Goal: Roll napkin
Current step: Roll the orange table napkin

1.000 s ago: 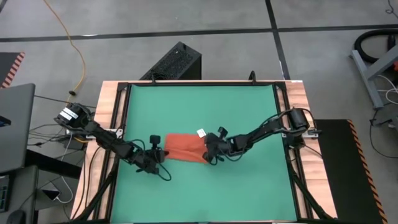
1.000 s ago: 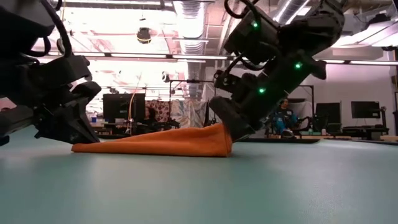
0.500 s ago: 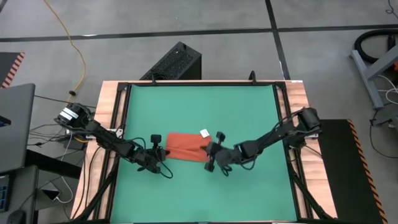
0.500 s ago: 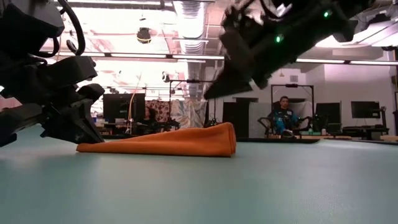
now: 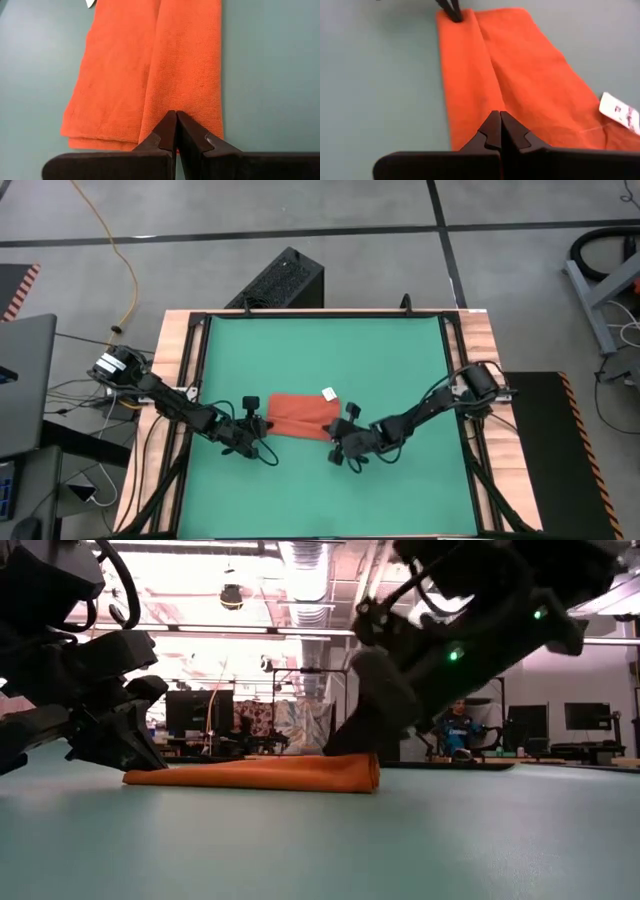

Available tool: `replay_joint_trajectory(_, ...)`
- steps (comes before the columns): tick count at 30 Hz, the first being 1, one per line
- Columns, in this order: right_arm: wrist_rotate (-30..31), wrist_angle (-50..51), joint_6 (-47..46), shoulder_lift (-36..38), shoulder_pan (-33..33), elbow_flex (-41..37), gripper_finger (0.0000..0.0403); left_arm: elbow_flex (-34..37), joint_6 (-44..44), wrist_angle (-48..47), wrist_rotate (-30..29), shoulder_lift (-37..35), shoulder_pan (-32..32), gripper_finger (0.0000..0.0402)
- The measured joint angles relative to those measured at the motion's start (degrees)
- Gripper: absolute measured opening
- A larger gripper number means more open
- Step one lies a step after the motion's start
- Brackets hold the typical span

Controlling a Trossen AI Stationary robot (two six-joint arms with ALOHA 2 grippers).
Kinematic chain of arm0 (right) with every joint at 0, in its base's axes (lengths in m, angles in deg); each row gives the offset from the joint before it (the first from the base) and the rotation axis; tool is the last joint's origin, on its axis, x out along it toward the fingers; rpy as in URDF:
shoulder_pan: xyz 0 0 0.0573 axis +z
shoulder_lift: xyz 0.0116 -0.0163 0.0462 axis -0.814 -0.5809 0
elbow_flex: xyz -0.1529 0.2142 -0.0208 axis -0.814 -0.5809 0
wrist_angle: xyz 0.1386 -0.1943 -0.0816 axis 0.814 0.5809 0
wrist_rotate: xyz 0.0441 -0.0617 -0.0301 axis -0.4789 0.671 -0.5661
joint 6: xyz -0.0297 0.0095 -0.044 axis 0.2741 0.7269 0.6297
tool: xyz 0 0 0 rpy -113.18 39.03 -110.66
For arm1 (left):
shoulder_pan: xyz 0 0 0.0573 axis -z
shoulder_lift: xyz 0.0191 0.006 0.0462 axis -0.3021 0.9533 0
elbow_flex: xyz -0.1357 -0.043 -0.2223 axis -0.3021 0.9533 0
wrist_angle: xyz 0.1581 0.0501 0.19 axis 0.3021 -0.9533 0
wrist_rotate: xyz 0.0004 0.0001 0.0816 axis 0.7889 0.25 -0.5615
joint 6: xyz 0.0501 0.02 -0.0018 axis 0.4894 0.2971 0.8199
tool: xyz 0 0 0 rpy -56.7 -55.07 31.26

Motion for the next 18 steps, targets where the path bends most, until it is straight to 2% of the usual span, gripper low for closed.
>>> replay_joint_trajectory(9,-0.98,3.38,-5.24,-2.58,-1.86,0.17,0.0012,-0.14,0.21,0.02,0.11,0.00,0.02,0.0000)
replay_joint_trajectory(14,-0.91,5.38,-6.88,-2.55,-1.86,0.23,0.0012,-2.44,0.29,0.48,0.03,-1.47,1.27,0.0000)
replay_joint_trajectory(18,-0.91,5.66,-7.53,-2.55,-1.88,0.21,0.0012,-3.45,3.67,8.01,-0.81,-5.54,3.49,0.0000)
